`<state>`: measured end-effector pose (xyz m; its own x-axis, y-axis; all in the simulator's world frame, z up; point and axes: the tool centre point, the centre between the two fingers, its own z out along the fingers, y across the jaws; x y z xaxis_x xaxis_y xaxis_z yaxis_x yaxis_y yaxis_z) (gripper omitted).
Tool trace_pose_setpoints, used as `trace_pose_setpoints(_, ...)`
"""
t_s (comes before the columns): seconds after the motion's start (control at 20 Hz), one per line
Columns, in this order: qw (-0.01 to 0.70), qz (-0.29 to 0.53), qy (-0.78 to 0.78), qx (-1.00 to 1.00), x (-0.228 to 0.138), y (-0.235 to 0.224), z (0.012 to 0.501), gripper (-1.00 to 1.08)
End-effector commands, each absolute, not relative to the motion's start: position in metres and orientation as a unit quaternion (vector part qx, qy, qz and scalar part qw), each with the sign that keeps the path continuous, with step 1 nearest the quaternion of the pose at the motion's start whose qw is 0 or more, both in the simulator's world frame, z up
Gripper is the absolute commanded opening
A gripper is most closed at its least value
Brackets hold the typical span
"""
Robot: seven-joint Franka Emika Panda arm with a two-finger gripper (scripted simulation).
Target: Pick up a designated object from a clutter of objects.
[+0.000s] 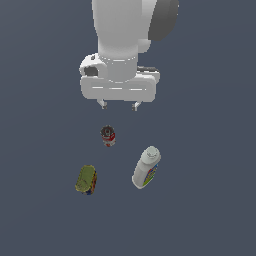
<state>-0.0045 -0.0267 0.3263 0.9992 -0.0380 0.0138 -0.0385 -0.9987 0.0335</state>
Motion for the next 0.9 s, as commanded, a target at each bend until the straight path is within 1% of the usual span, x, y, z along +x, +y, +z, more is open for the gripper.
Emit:
trace_pose_setpoints(0.0,0.02,0.005,-0.023,1.0,-0.006,-0.033,0.326,1.0)
trace_pose_setpoints(0.4,0.018,0.005,-0.023,1.0,0.001,-0.035,0.322,1.0)
trace_pose_setpoints(0.85,0.014,0.004,-0.027,1.0,0.034,-0.055,0.295,1.0)
